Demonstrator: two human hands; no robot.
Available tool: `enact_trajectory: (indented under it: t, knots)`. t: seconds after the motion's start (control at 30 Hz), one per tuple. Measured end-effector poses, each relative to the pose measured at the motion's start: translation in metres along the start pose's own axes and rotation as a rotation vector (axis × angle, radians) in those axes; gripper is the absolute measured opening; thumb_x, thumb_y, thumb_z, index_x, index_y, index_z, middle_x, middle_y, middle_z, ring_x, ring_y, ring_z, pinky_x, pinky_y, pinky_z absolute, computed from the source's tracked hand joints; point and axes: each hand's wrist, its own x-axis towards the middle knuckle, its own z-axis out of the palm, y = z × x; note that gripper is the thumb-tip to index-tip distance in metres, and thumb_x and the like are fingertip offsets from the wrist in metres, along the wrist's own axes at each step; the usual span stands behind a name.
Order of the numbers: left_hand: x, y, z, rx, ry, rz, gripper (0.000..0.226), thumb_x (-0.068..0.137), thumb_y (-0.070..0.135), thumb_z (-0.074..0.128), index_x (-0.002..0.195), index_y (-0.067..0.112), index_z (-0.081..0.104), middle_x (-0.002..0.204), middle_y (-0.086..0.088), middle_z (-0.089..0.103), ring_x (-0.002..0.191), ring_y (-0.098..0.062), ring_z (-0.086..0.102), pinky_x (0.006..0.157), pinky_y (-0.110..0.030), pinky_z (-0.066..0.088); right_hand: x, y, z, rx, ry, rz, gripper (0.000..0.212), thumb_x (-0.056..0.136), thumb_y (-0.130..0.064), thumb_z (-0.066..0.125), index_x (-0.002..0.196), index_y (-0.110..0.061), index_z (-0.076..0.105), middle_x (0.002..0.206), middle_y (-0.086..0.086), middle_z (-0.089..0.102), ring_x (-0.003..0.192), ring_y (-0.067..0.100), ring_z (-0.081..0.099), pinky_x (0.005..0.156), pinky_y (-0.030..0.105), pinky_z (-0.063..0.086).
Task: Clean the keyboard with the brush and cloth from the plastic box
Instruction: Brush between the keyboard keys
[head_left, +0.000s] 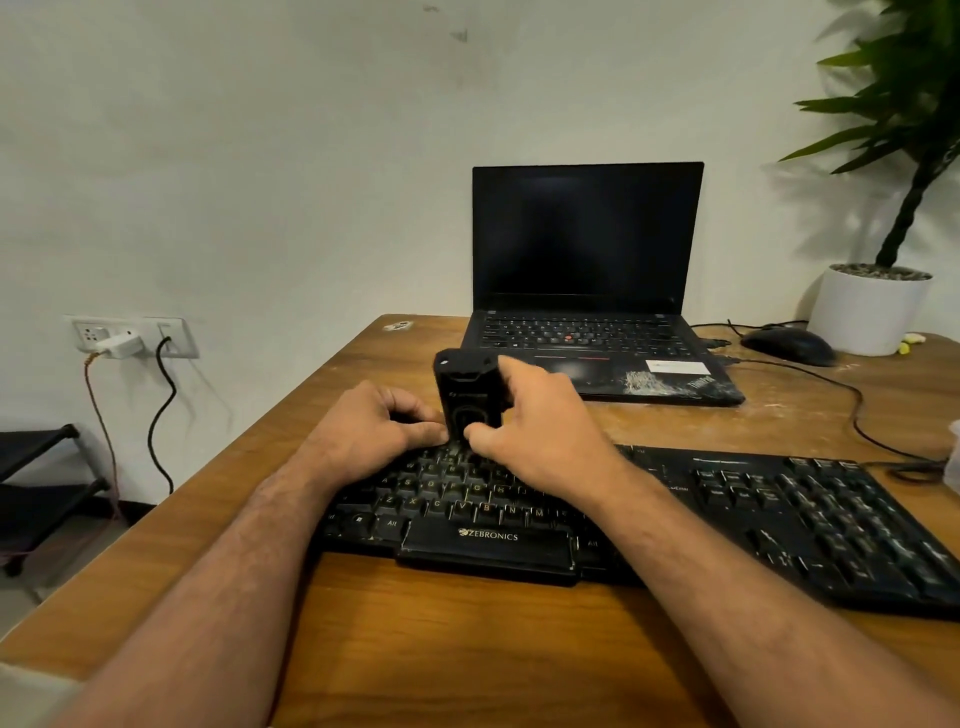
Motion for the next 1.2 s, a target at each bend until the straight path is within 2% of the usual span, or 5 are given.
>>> enact_trajectory:
  t: [0.37, 0.53, 0.67, 1.0, 1.2]
  knots:
    - [-0.002, 0.0, -0.001, -0.011, 0.0, 0.01, 0.01, 0.084, 0.016, 0.074, 0.078, 0.022, 0.079, 0.076, 0.004, 0.077, 0.076, -0.02, 0.073, 0.073, -0.027, 0.056, -0.004, -0.007, 0.002, 0.158, 0.0, 0.032, 0.035, 0.073, -0.02, 0.08, 0.103, -0.029, 0.064, 0.082, -0.01, 0.07, 0.059, -0.001, 0.06, 0.055, 0.015, 0.046]
    - [-0.006, 0.007, -0.002, 0.006, -0.005, 0.042, 0.056, 0.085, 0.003, 0.067, 0.043, 0.041, 0.066, 0.05, 0.017, 0.064, 0.047, 0.004, 0.059, 0.049, -0.006, 0.041, -0.01, -0.015, 0.009, 0.2, -0.136, -0.013, 0.044, 0.076, -0.019, 0.079, 0.116, -0.029, 0.063, 0.098, -0.012, 0.073, 0.082, 0.001, 0.069, 0.071, 0.019, 0.058]
    - [-0.004, 0.003, -0.001, -0.007, -0.001, 0.035, 0.025, 0.084, 0.009, 0.072, 0.071, 0.03, 0.078, 0.074, 0.01, 0.076, 0.071, -0.009, 0.071, 0.069, -0.02, 0.05, -0.004, -0.011, 0.004, 0.087, -0.022, -0.01, 0.039, 0.078, -0.021, 0.077, 0.112, -0.032, 0.062, 0.089, -0.011, 0.072, 0.054, 0.001, 0.06, 0.054, 0.016, 0.048]
    - [-0.004, 0.004, -0.001, -0.035, -0.026, 0.03, 0.01, 0.083, 0.017, 0.074, 0.076, 0.022, 0.078, 0.073, 0.009, 0.075, 0.071, -0.007, 0.07, 0.073, -0.024, 0.051, -0.012, -0.015, -0.009, 0.165, -0.079, 0.034, 0.04, 0.078, -0.017, 0.079, 0.113, -0.03, 0.065, 0.093, -0.012, 0.073, 0.067, -0.006, 0.065, 0.061, 0.015, 0.052]
    - [-0.006, 0.007, -0.001, 0.038, 0.076, 0.061, 0.035, 0.082, 0.009, 0.064, 0.052, 0.024, 0.054, 0.044, 0.014, 0.057, 0.044, 0.001, 0.052, 0.046, -0.009, 0.038, -0.026, -0.029, -0.004, 0.191, -0.26, -0.019, 0.044, 0.077, -0.015, 0.08, 0.114, -0.034, 0.067, 0.095, -0.015, 0.073, 0.081, -0.004, 0.068, 0.069, 0.014, 0.054]
